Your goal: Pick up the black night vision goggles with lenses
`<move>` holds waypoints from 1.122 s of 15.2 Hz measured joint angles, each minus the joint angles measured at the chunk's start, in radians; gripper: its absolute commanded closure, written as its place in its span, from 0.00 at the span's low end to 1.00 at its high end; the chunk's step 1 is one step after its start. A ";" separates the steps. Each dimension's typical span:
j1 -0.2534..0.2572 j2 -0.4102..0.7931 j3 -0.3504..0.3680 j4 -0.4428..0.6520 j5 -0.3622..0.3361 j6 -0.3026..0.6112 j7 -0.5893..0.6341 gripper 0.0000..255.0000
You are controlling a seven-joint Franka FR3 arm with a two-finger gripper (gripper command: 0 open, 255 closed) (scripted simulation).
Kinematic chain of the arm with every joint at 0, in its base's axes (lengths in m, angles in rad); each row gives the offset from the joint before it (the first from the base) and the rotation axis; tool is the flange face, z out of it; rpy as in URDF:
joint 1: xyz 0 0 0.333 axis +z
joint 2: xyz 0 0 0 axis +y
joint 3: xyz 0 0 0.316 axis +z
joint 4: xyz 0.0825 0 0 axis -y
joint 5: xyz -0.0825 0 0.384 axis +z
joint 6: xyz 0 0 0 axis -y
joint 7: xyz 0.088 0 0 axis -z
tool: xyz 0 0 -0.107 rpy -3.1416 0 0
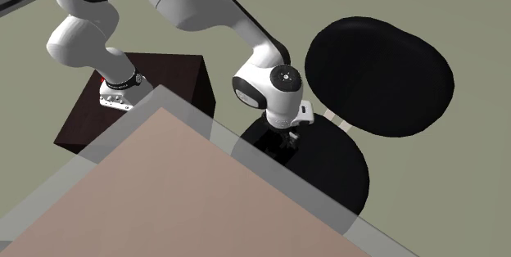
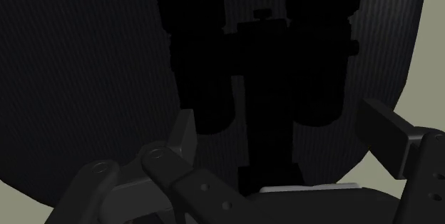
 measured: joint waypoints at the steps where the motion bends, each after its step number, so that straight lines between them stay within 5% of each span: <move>1: -0.002 0.011 0.003 0.002 0.004 0.009 -0.003 0.00; 4: -0.008 0.038 0.011 0.000 0.014 0.036 -0.013 0.00; 5: -0.009 0.042 0.012 0.002 0.016 0.038 -0.013 1.00; 17: -0.007 0.034 0.009 0.004 0.012 0.029 -0.010 1.00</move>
